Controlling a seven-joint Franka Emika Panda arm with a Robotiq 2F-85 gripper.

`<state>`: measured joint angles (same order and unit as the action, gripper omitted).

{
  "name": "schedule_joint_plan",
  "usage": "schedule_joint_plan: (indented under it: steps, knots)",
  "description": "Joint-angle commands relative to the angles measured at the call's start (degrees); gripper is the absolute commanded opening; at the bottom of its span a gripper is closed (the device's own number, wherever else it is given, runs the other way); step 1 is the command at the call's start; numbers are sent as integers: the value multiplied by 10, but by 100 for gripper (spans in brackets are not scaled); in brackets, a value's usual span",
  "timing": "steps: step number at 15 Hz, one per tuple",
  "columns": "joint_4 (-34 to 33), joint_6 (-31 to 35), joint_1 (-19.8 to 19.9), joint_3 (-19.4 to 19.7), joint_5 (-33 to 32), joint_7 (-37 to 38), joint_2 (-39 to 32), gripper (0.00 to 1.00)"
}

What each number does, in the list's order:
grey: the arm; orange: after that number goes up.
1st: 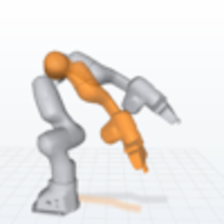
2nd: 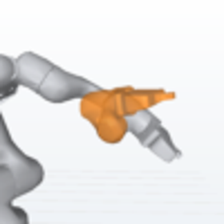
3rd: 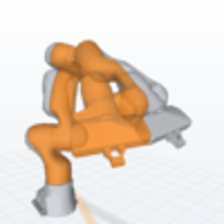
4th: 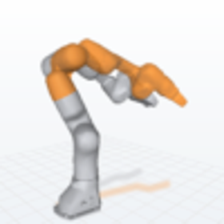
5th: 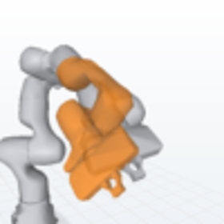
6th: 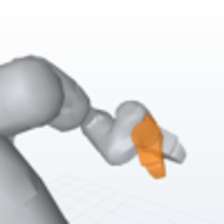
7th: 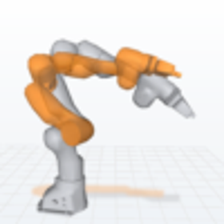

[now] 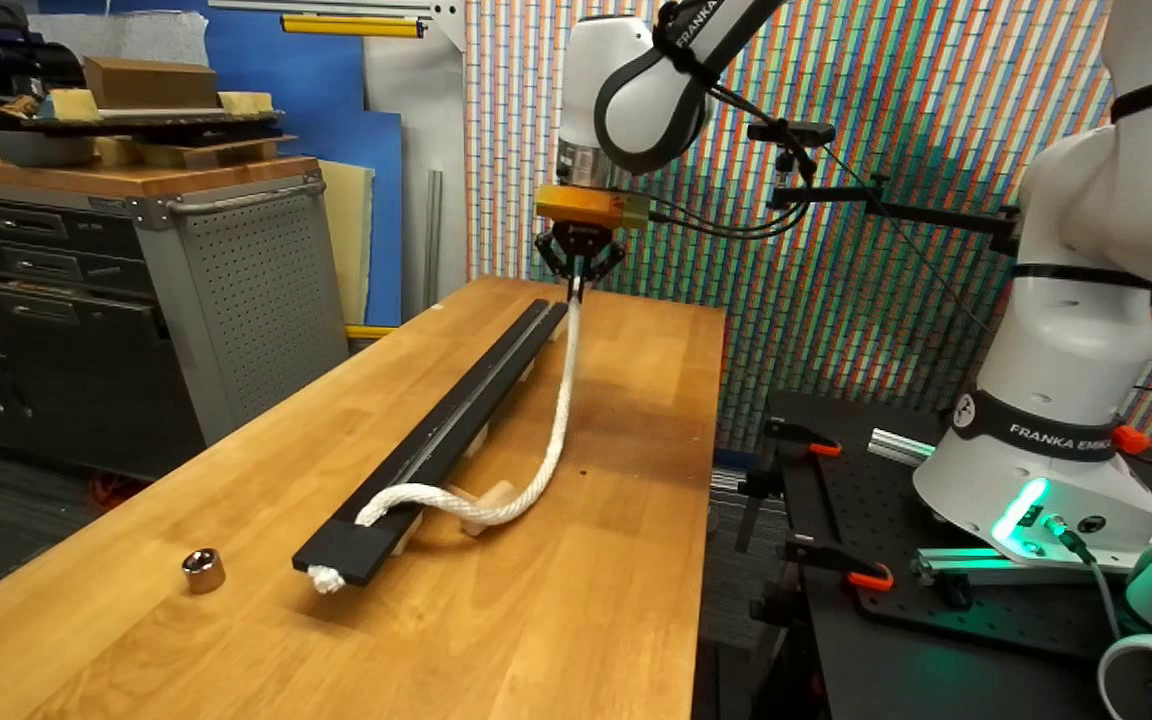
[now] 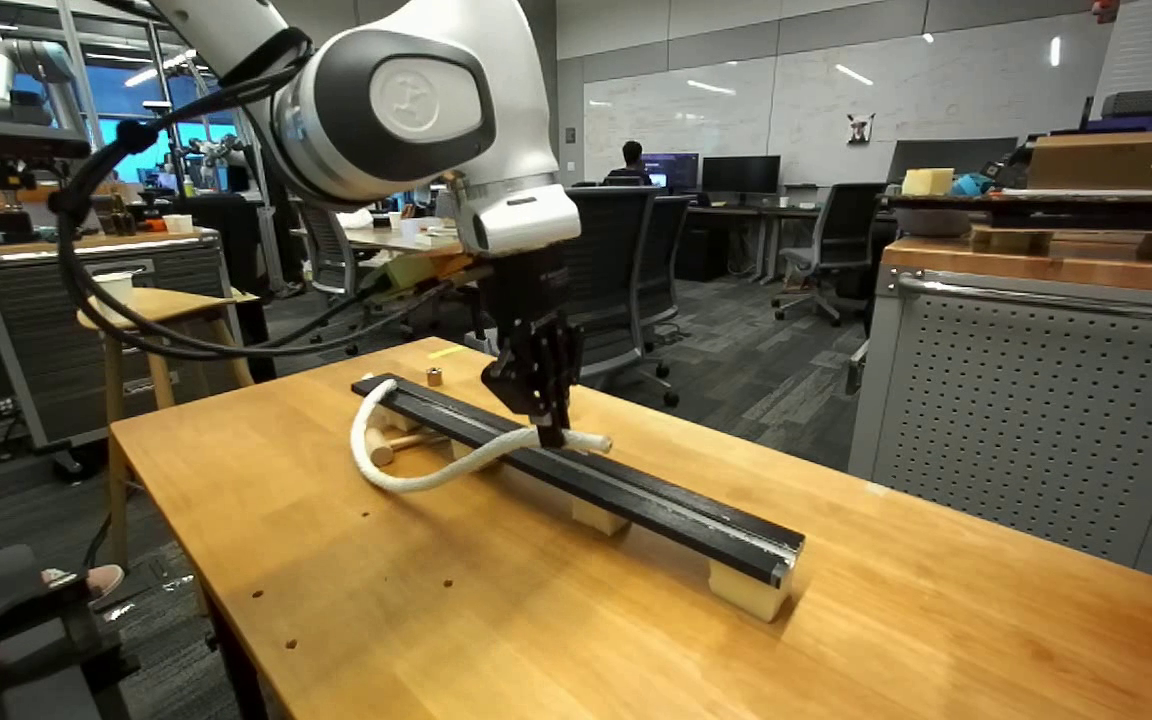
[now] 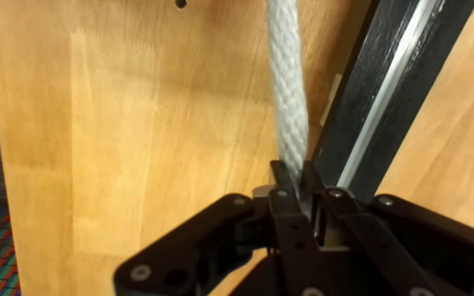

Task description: Set the rope along the middle of the black object

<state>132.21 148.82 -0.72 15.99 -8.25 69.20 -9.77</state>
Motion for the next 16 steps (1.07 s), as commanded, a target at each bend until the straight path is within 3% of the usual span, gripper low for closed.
schedule_joint_plan:
  steps: [1,8,16]
  knots:
    - [-17,-24,30,-4,4,25,21,3]
    - [-46,-40,64,-3,27,82,9,3]
    - [-89,-74,80,7,26,202,-37,3]
